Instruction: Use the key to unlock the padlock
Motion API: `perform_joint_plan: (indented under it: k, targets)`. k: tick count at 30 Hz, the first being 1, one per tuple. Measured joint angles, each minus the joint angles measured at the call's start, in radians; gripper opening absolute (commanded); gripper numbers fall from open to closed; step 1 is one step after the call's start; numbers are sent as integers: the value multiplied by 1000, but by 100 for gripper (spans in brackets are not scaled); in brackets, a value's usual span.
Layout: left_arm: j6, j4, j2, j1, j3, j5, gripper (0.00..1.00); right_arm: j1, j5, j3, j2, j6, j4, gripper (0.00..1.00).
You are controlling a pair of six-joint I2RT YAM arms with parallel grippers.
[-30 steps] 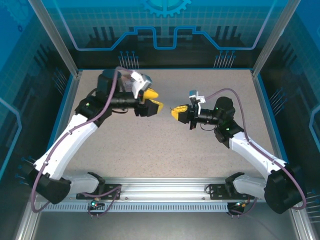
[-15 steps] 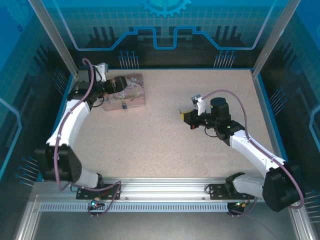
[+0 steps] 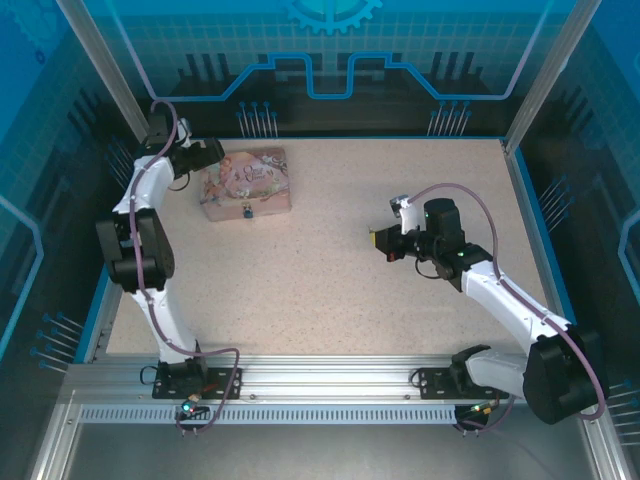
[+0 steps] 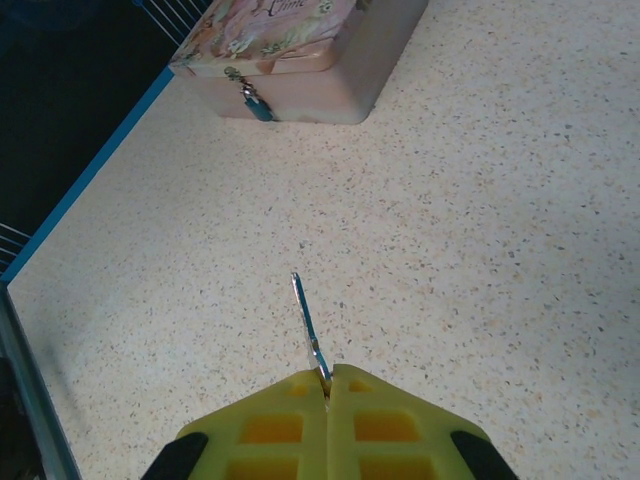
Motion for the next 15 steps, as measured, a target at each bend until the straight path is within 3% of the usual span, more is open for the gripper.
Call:
perform_joint_plan:
  k: [11,15]
  targets:
    - [32,-72,152,-1,74,-39,91,-51,-18,-7,-11,5,1,0]
    - [49,-70,160,-8,74,-37,83,-68,-37,-14,-13,12,2,0]
